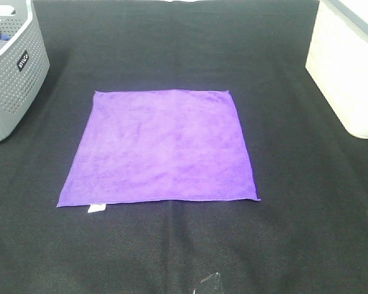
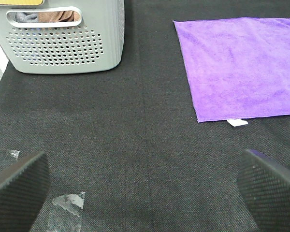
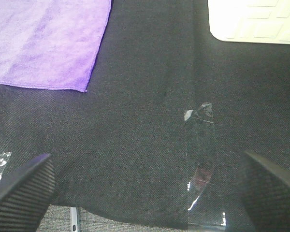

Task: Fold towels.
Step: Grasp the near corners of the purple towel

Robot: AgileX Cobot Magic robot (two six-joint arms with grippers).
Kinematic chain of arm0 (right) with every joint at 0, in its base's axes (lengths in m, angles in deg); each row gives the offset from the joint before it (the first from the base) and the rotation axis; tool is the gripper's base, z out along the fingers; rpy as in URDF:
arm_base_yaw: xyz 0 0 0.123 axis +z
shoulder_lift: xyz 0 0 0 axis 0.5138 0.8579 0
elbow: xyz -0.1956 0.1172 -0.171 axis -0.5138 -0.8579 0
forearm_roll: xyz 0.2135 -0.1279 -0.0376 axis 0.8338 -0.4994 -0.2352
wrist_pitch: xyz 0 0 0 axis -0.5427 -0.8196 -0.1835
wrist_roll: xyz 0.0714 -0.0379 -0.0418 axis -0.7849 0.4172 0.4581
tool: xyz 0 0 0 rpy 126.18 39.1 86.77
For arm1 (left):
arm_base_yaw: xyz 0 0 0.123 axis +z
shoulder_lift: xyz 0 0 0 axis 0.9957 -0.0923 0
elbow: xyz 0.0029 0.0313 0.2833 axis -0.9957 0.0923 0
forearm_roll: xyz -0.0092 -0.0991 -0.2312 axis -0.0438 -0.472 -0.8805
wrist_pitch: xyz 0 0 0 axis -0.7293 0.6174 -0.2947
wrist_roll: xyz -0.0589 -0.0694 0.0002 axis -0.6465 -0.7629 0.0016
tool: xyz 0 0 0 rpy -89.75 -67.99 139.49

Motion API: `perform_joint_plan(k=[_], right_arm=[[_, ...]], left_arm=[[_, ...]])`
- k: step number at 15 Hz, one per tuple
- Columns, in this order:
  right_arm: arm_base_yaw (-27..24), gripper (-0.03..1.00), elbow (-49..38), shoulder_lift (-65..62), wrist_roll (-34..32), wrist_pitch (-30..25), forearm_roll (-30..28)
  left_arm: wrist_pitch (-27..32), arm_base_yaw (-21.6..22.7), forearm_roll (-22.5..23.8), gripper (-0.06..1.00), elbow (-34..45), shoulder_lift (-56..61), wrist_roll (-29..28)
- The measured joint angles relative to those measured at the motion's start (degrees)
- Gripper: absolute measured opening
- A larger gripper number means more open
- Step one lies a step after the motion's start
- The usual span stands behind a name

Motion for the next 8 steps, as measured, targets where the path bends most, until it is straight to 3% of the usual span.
perform_joint_plan(k=[8], right_arm=[[0.00,0.97,0.00,0.00,0.00,0.00,-0.06]], left_arm=[[0.00,0.00,0.00,0.99,0.00,0.00,0.00]])
